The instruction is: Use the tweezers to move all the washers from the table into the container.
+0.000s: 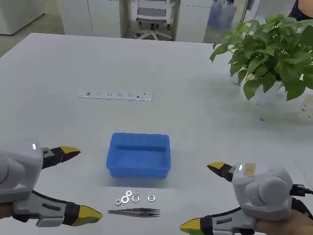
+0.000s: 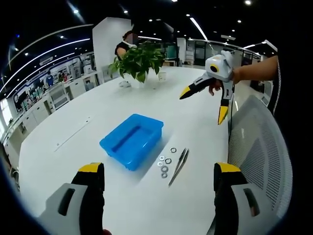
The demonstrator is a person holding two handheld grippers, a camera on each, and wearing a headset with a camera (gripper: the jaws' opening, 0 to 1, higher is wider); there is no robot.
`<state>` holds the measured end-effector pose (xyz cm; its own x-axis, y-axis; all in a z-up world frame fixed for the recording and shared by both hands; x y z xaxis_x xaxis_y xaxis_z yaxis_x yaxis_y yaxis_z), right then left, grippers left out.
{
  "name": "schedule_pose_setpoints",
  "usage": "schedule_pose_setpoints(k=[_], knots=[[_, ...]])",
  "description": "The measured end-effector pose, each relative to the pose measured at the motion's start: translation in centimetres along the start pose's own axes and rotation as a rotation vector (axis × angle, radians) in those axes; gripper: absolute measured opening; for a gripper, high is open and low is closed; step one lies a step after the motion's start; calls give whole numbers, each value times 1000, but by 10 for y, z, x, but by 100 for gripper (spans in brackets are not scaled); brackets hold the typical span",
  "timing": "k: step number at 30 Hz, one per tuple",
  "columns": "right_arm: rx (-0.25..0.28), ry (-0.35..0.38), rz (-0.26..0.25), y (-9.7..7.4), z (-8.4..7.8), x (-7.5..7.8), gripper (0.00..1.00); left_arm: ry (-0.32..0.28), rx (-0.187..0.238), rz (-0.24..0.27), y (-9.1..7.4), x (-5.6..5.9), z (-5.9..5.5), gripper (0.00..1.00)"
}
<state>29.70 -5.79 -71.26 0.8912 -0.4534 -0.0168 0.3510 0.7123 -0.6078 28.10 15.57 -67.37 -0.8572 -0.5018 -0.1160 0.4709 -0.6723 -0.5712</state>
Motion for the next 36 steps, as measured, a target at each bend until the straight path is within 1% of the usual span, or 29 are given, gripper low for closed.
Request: schedule_pose_setpoints(k=[7,10,13,16,19,22,28,32,36], knots=[[-6,-11,8,3,2,0,97,7,-10,-10,3,0,-2,99],[-10,-19,15,5,2,0,97,13,-24,-16,5,0,-5,98],[-20,-34,21,8,2,-1,96,24,-33,-33,8,2,-7,96],[-33,-54,30,13,2,-4,95,41,-57,-62,13,6,-11,93],[-36,-83,28,18,3,-6,89,61,-76,-86,19,10,-15,92],[-63,-120,30,23,0,-8,85,82,-90,-118,25,14,-19,88],[-77,-167,63,36,1,-16,76,108,-95,-137,33,14,-22,78],[-86,-197,85,43,2,-20,70,136,-122,-152,38,16,-27,71],[-92,-226,115,51,4,-24,61,155,-147,-173,46,18,-32,61]])
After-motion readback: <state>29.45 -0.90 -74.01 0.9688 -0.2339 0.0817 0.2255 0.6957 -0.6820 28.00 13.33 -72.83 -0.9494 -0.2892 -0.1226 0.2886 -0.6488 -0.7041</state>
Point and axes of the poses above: the centre of the closed fingertips' face, and the gripper's own axes: y roughly forward along the fingers, x roughly to its right, z roughly out of its top, the point moved 2 cm from there along -y, roughly backward along the fingers, and after that the axes turned 5 degrees about y, right-handed, at the moved point
